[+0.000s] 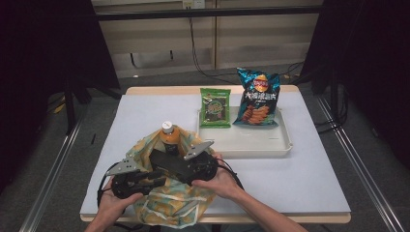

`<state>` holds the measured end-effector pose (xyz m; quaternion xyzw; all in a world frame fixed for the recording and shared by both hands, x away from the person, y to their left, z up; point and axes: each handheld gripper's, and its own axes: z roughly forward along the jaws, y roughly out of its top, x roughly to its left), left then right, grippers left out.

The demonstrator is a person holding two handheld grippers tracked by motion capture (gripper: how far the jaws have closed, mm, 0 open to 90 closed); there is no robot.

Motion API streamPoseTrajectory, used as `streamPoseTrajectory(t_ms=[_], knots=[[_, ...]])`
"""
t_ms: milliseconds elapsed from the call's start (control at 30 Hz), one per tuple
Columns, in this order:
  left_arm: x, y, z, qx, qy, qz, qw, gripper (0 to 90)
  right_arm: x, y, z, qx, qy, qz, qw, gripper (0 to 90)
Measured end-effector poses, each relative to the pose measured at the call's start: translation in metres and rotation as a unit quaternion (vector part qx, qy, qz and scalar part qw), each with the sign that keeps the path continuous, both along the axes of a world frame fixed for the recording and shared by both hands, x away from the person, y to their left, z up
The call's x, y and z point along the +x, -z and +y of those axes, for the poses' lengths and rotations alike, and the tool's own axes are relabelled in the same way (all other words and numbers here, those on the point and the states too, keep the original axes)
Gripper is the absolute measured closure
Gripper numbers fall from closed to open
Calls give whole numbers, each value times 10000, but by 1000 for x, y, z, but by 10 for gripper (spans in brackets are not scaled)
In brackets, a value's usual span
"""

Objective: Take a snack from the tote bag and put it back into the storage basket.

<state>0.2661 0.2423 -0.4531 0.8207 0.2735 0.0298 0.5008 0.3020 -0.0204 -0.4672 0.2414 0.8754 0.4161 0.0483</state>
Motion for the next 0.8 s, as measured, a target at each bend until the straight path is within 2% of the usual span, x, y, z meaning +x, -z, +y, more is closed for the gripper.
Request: streamPoseTrajectory(t_ms=[200,367,500,800], knots=[[1,-1,4,-78,-100,-24,9999,626,-5,-13,-11,225,-8,3,9997,430],[0,-2,8,-147,-181,-40,9997,619,-10,-19,-19,248,-17,-13,9997,430],[1,-1,9,-110,-214,-12,9997,609,-12,-26,-25,376,-66,-21,9993,430],[3,-1,12,-90,-299,-17,9995,609,-16,-30,-29,370,-105,-73,9992,430]])
